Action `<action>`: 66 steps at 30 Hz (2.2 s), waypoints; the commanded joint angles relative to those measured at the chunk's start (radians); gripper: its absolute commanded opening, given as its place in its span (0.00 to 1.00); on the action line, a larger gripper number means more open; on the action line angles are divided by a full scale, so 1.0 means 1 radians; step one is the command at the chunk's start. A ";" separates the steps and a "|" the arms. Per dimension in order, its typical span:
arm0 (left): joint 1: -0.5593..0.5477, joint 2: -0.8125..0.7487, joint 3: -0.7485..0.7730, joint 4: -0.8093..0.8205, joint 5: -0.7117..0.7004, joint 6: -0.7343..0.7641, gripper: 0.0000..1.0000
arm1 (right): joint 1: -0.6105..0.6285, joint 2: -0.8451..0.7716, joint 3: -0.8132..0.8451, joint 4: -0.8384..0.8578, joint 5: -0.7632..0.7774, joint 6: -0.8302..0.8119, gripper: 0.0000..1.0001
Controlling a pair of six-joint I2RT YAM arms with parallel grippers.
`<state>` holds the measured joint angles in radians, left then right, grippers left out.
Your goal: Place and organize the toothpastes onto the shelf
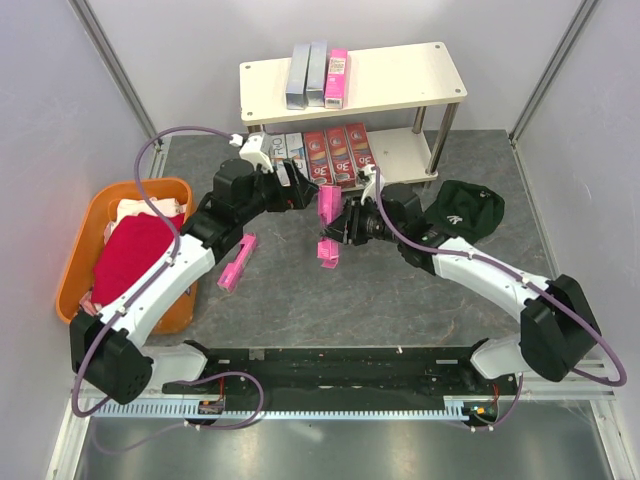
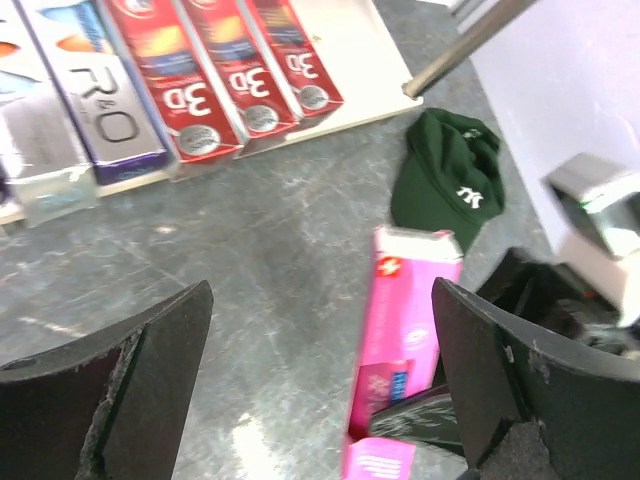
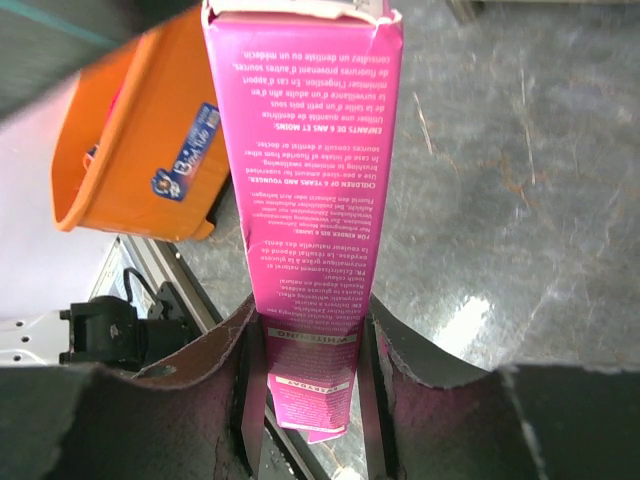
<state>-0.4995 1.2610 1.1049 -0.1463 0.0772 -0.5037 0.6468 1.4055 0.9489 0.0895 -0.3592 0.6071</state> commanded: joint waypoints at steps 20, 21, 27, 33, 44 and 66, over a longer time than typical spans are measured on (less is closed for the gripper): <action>0.007 0.017 -0.008 -0.070 -0.080 0.094 0.98 | -0.114 0.021 0.615 -0.149 0.071 -0.150 0.17; 0.007 0.017 -0.010 -0.072 -0.080 0.096 0.98 | -0.137 0.033 0.669 -0.157 0.060 -0.152 0.17; 0.007 0.023 -0.019 -0.082 -0.080 0.097 0.98 | -0.214 0.156 0.900 -0.226 -0.009 -0.158 0.17; 0.009 0.047 -0.016 -0.084 -0.054 0.097 0.98 | -0.269 0.308 1.157 -0.344 -0.032 -0.196 0.17; 0.007 0.074 -0.014 -0.087 -0.033 0.094 0.98 | -0.381 0.516 1.402 -0.390 -0.089 -0.155 0.17; 0.009 0.098 -0.022 -0.085 -0.025 0.080 0.98 | -0.406 0.696 1.512 -0.363 -0.193 -0.032 0.20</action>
<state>-0.4984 1.3544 1.0737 -0.2485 0.0360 -0.4465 0.2394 2.1090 2.4134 -0.3340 -0.5217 0.5385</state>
